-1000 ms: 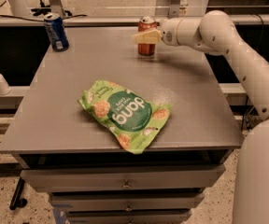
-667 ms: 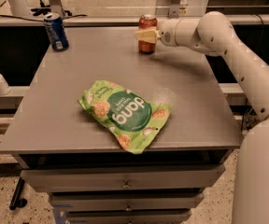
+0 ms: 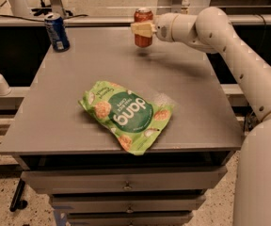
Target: Move coke can near pepsi can
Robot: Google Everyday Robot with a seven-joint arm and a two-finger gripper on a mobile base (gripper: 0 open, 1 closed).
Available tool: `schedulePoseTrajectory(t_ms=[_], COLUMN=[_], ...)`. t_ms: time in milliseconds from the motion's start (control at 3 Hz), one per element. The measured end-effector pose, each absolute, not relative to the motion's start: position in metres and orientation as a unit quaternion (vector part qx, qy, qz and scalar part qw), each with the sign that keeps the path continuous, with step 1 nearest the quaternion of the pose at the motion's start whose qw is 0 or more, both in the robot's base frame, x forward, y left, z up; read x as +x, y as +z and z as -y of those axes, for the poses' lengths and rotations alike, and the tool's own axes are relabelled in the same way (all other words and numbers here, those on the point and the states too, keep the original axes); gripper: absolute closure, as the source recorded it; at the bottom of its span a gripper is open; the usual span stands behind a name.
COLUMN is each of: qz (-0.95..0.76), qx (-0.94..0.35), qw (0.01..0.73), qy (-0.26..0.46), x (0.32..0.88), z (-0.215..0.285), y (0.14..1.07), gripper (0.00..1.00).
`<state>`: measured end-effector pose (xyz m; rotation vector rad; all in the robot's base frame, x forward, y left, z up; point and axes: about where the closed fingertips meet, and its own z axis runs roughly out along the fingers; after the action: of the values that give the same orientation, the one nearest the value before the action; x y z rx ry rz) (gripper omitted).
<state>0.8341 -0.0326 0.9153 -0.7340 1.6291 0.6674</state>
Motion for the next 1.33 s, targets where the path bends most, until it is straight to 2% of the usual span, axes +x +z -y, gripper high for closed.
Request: schedulePoseTrajectory(t_ms=[333, 1333], qz=[-0.680, -0.644], qx=[-0.318, -0.364], qw=[0.582, 0.565], qy=[0.311, 0.364], x=[0.832, 0.815], z=[0.005, -0.101], y=[0.932, 0.941], gripper=[1.00, 1.00])
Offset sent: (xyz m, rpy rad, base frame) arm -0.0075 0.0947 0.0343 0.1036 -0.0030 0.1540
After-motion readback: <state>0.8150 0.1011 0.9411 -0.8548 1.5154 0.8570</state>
